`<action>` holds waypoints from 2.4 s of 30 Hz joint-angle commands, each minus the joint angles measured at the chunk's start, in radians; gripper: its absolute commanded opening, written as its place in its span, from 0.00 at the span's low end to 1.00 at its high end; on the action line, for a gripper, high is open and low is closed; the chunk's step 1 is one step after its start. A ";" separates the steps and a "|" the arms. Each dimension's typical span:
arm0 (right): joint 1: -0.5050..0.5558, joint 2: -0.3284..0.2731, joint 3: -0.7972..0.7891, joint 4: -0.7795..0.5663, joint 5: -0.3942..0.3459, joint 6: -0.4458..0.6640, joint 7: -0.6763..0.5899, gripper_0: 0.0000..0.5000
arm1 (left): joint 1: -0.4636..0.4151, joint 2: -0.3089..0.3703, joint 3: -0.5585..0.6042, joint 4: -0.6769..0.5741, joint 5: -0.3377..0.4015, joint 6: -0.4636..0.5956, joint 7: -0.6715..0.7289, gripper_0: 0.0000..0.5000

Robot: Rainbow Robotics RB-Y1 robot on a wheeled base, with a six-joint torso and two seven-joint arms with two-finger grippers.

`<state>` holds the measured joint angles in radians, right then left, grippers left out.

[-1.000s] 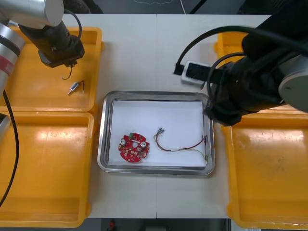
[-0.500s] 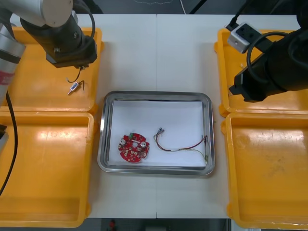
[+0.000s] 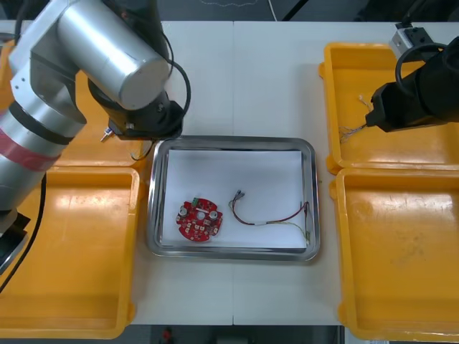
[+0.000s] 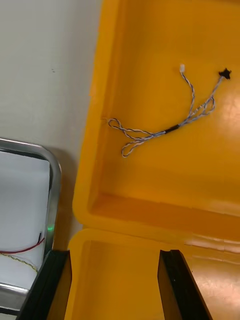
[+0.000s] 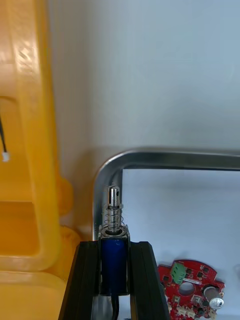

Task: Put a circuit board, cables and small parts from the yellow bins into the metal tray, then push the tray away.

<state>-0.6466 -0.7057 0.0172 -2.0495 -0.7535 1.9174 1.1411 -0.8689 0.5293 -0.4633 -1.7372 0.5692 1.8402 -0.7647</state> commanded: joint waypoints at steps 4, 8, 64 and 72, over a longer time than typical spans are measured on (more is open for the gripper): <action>-0.053 -0.029 -0.031 0.135 0.042 0.002 -0.164 1.00 | 0.050 -0.037 -0.091 -0.036 -0.051 -0.090 0.062 0.00; -0.110 -0.029 -0.031 0.230 0.049 0.002 -0.238 1.00 | 0.061 -0.037 -0.144 -0.025 -0.075 -0.131 0.067 0.00; -0.490 0.210 -0.060 1.201 0.324 -0.354 -0.659 1.00 | -0.009 0.095 0.261 -0.028 0.235 0.040 -0.469 1.00; -0.427 0.235 -0.048 1.201 0.319 -0.417 -0.666 1.00 | -0.016 0.126 0.328 0.111 0.225 -0.042 -0.714 1.00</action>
<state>-1.0841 -0.4827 -0.0151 -0.8312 -0.4377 1.5234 0.5190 -0.8324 0.6114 -0.1682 -1.6705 0.7942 1.8470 -1.2714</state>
